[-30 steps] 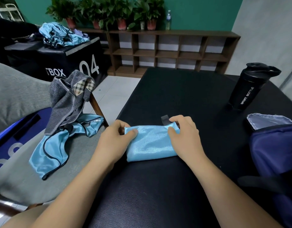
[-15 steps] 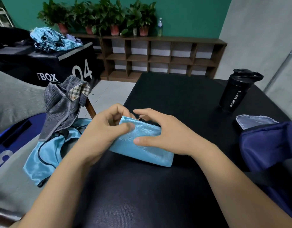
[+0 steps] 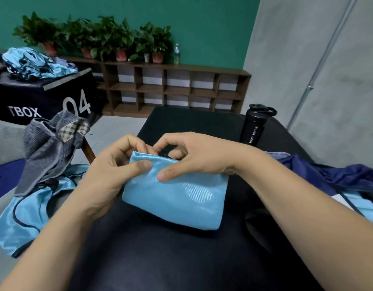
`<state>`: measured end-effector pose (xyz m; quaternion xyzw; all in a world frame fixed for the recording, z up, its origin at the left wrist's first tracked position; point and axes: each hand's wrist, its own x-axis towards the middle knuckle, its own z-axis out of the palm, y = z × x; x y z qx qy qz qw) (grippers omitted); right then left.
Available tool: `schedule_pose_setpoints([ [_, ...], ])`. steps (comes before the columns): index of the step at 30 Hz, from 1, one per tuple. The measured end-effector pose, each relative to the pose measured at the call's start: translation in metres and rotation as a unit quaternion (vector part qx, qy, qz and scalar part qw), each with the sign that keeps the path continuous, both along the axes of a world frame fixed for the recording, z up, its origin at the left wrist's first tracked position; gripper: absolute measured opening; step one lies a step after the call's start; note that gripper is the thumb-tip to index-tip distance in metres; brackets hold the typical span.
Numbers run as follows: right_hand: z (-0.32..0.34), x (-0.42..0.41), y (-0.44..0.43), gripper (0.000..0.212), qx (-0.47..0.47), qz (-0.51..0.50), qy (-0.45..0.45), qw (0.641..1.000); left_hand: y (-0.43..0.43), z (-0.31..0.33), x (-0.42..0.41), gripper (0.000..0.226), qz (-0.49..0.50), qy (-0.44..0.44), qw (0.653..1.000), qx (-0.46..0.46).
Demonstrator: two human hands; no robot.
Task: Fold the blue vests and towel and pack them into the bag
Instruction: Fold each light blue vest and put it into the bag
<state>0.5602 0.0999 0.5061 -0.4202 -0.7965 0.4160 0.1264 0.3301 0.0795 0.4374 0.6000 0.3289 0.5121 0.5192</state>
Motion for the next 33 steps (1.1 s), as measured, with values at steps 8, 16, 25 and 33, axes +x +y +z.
schedule_pose_setpoints([
  [8, 0.041, 0.083, -0.051, 0.032, 0.096, -0.078, -0.072, 0.99, -0.016, 0.024, 0.074, 0.02, -0.029, 0.001, 0.999, 0.039],
  [16, 0.082, 0.197, -0.102, 0.03, 0.129, -0.174, -0.116, 0.969, -0.014, 0.06, 0.166, 0.009, -0.078, 0.094, 0.985, 0.122],
  [25, 0.109, 0.294, -0.138, 0.031, 0.15, -0.255, -0.166, 0.941, -0.013, 0.07, 0.266, 0.01, -0.133, 0.19, 0.957, 0.177],
  [33, 0.1, 0.343, -0.146, 0.029, 0.182, -0.262, -0.249, 0.914, -0.001, 0.06, 0.349, 0.013, -0.11, 0.431, 0.858, 0.255],
])
